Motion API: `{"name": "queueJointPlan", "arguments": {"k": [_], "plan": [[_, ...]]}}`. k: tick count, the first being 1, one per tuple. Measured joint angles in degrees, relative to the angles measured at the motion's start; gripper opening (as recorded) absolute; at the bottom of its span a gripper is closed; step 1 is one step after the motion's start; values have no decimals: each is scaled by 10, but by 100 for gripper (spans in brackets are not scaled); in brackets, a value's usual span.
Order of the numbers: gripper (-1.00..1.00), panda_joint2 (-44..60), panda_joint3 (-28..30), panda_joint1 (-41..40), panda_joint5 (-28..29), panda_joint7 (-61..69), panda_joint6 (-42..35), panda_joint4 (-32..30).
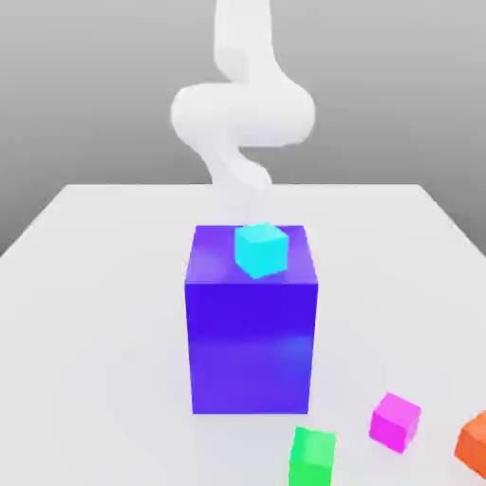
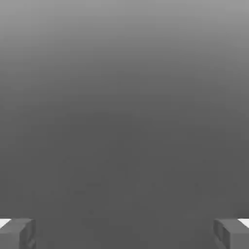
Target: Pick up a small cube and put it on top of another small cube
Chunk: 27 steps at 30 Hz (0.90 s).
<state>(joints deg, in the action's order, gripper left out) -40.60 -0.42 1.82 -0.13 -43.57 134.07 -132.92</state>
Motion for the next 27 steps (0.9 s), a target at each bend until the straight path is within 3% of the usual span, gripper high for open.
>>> {"name": "queueJointPlan", "arguments": {"k": [16,27], "plan": [[0,336,-48,100,2,138,147,-73],[0,566,-66,161,58,179,258,-109]]}}
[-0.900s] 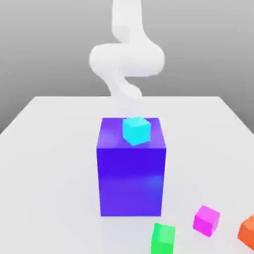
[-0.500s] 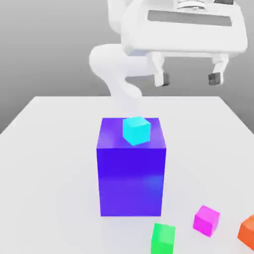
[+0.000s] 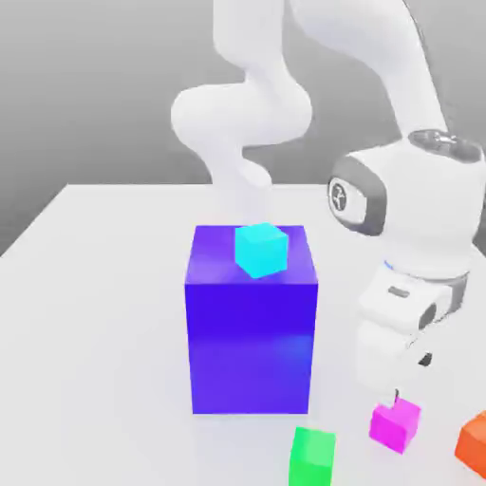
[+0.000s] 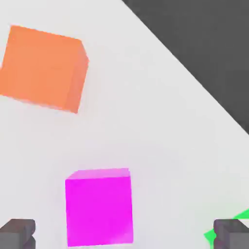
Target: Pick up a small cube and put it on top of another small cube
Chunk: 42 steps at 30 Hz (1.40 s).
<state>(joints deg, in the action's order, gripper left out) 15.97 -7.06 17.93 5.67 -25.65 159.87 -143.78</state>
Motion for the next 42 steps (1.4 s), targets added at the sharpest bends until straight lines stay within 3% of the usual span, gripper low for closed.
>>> {"name": "queueJointPlan", "arguments": {"k": [3,4,11,17,42], "plan": [[0,62,17,15,19,-13,48,11],[-100,76,22,19,22,-15,59,14],[-100,76,22,18,23,-16,58,14],[-100,-22,2,3,-11,-6,-22,-6],[-100,-70,160,29,-72,-647,-106,26]]}}
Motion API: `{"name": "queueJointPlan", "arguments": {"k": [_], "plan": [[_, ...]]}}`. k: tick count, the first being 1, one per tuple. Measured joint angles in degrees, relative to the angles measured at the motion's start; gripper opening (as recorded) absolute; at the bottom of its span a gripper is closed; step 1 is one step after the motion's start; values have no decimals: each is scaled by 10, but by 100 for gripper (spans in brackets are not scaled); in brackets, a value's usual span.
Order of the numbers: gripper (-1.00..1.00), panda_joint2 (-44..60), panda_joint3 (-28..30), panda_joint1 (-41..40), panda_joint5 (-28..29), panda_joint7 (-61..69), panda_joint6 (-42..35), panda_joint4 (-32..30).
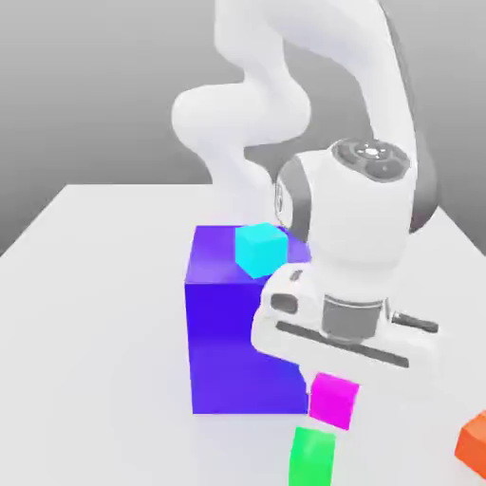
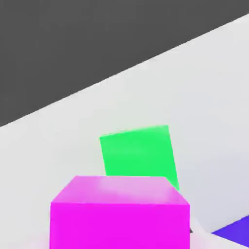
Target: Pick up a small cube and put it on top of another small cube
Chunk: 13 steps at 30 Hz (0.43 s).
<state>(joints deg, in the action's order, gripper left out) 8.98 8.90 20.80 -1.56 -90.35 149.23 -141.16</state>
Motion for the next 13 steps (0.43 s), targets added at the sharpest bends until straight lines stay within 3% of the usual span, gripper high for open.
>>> {"name": "queueJointPlan", "arguments": {"k": [3,9,10,13], "plan": [[-100,-5,10,-1,-11,-64,-1,3],[-100,71,-2,-10,-43,-58,71,9],[100,82,-5,-13,-47,-55,81,9],[100,82,-5,-13,-47,-55,81,9]]}}
